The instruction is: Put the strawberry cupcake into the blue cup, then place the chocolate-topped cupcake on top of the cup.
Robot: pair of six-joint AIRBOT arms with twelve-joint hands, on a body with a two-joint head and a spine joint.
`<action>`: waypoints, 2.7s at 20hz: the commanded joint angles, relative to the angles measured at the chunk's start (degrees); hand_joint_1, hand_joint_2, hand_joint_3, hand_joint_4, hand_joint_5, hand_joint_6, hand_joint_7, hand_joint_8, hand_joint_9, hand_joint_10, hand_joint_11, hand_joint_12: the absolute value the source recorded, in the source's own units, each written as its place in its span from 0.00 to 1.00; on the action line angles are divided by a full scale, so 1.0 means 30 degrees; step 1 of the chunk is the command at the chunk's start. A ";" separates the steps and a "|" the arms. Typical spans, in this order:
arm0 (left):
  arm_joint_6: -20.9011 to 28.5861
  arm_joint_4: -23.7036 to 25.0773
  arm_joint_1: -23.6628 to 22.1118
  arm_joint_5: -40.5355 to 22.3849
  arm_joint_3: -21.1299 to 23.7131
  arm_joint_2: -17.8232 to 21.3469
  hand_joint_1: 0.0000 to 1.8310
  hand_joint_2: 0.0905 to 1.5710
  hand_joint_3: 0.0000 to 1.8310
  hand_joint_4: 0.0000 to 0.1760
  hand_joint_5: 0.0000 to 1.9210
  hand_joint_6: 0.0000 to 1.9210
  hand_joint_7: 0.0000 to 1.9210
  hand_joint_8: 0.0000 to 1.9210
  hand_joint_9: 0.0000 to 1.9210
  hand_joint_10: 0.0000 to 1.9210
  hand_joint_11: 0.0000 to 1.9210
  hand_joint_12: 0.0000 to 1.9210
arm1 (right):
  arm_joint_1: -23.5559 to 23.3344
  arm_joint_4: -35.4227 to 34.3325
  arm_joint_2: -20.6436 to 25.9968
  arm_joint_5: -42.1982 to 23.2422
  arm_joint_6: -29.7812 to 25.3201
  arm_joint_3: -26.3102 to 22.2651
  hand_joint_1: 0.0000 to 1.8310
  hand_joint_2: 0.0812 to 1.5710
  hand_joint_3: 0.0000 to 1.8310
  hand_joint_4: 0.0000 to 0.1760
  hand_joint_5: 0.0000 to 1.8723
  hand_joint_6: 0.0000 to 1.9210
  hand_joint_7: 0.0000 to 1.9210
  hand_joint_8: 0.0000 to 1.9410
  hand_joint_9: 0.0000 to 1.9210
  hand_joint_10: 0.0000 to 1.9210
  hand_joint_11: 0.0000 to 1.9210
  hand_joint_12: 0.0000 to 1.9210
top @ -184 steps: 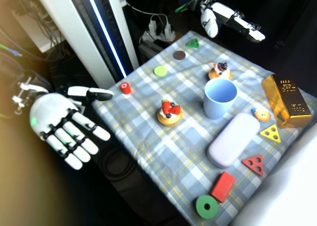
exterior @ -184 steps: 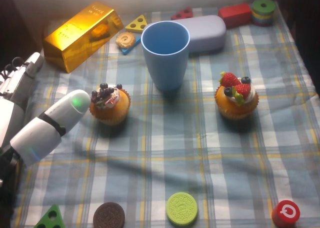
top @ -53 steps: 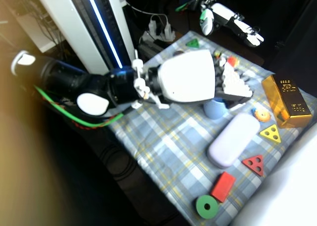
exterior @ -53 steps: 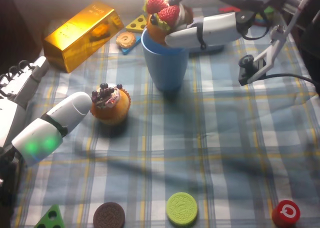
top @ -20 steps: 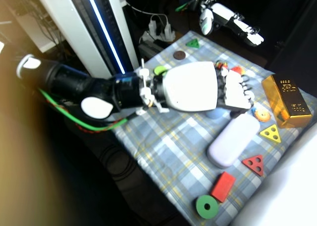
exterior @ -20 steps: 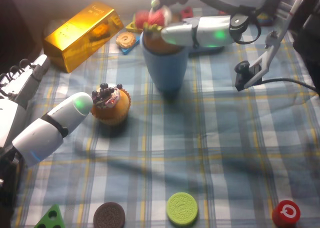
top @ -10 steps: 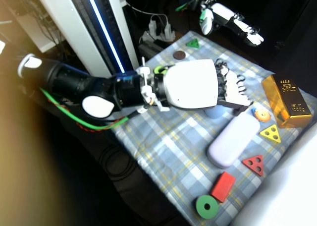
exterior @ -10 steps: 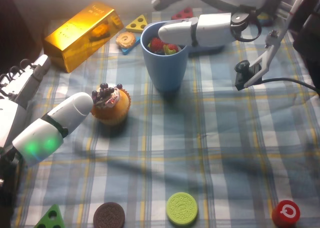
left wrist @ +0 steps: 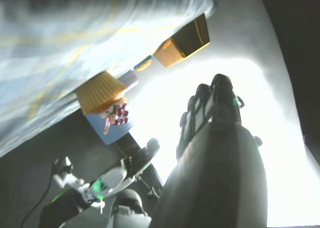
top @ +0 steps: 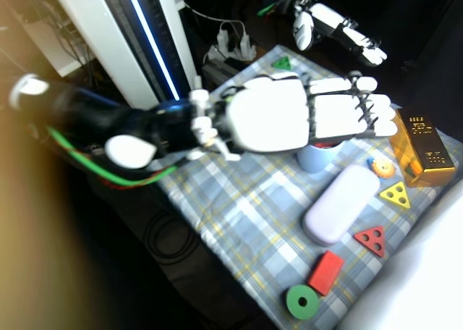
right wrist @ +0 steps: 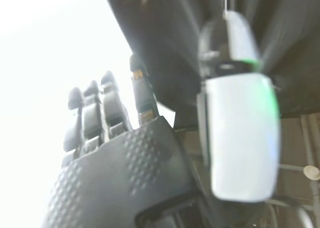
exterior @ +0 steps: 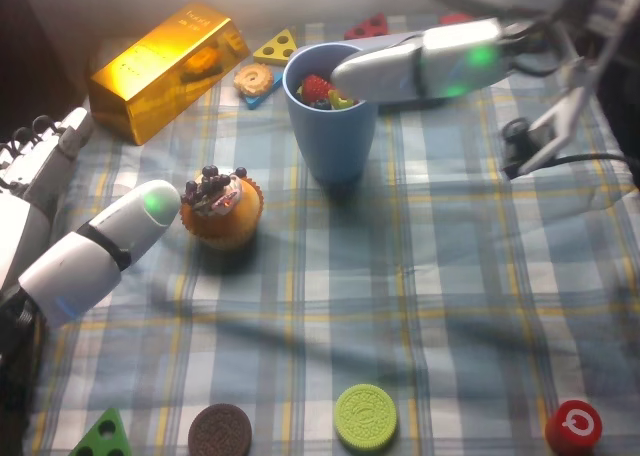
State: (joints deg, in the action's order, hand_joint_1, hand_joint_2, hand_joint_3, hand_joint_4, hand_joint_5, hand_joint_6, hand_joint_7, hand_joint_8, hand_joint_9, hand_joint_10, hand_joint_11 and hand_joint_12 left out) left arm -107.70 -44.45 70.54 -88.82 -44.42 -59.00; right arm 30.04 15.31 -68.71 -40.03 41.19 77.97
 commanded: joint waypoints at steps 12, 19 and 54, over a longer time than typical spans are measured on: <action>0.1081 0.2711 -0.1916 0.1801 -0.1903 0.0084 0.13 0.44 0.00 0.35 0.10 0.01 0.08 0.00 0.04 0.00 0.00 0.00 | 0.4279 -0.4256 0.5351 -0.4815 0.3405 -0.4720 0.01 0.54 0.00 0.39 0.00 0.00 0.02 0.00 0.00 0.00 0.00 0.00; 0.1100 0.3140 -0.2651 0.4305 -0.3093 -0.0529 0.28 0.42 0.00 0.48 0.14 0.00 0.10 0.00 0.06 0.00 0.00 0.00 | 0.8899 -0.8228 0.7912 -0.8658 0.5252 -0.7176 0.08 0.53 0.00 0.37 0.00 0.00 0.00 0.00 0.00 0.00 0.00 0.00; 0.1099 0.3028 -0.3650 0.6981 -0.4892 -0.1404 0.53 0.55 0.00 0.41 0.47 0.00 0.49 0.00 0.19 0.00 0.00 0.00 | 1.3168 -1.0921 0.8617 -1.2008 0.6383 -0.9194 0.14 0.55 0.00 0.10 0.04 0.00 0.02 0.00 0.00 0.00 0.00 0.00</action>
State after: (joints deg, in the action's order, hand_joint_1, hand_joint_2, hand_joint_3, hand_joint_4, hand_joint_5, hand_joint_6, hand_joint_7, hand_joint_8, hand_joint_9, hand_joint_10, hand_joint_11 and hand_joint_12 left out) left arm -104.88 -37.39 60.20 -62.15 -58.92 -63.31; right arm 69.58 -17.17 -42.89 -69.12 60.77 50.35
